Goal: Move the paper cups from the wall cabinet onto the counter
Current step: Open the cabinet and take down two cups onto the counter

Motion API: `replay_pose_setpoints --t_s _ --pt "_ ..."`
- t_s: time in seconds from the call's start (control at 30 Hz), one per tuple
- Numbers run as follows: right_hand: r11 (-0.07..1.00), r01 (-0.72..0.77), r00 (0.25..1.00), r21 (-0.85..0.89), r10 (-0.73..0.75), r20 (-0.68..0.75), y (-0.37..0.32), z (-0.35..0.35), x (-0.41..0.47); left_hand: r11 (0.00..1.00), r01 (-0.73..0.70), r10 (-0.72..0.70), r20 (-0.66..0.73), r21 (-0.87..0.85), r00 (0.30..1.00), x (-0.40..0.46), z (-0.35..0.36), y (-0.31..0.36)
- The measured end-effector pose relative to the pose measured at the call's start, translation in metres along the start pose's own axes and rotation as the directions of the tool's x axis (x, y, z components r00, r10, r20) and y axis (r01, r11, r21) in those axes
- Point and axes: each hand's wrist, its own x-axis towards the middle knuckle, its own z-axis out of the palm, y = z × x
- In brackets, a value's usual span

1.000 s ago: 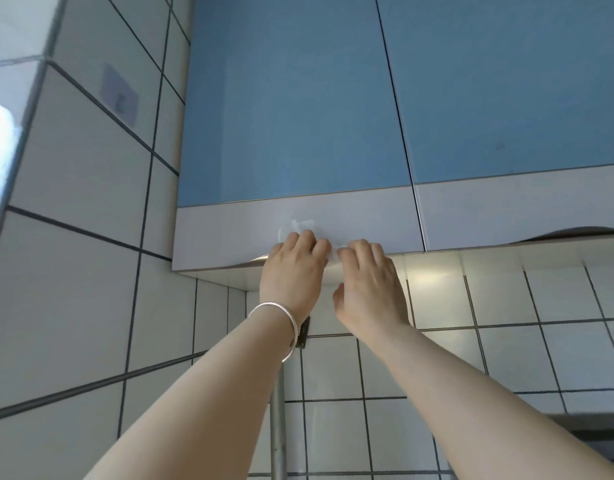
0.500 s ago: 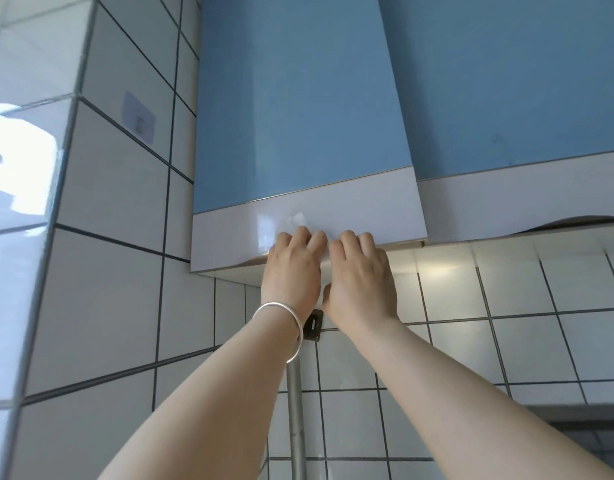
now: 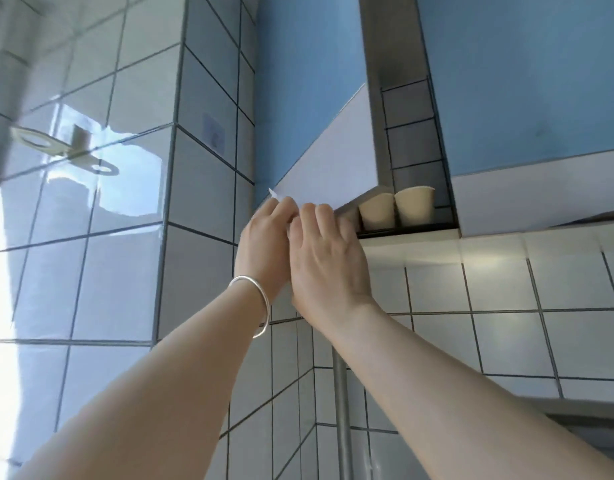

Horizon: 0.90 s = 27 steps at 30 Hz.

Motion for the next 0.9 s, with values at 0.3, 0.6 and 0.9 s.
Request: replay_pose_setpoints --t_s 0.3,0.6,0.9 --pt "0.924 0.156 0.984 0.350 -0.114 -0.138 -0.026 -0.018 0.003 0.997 0.053 -0.050 -0.063 0.055 0.997 -0.003 -0.045 -0.022" --pt "0.181 -0.216 0.975 0.959 0.097 0.202 -0.068 0.004 0.006 0.946 0.309 -0.325 -0.275 -0.102 0.905 -0.014 -0.059 -0.050" --pt "0.011 -0.256 0.967 0.967 -0.011 0.256 -0.101 0.011 0.012 0.886 0.418 -0.464 -0.345 -0.204 0.816 -0.015 -0.069 -0.075"
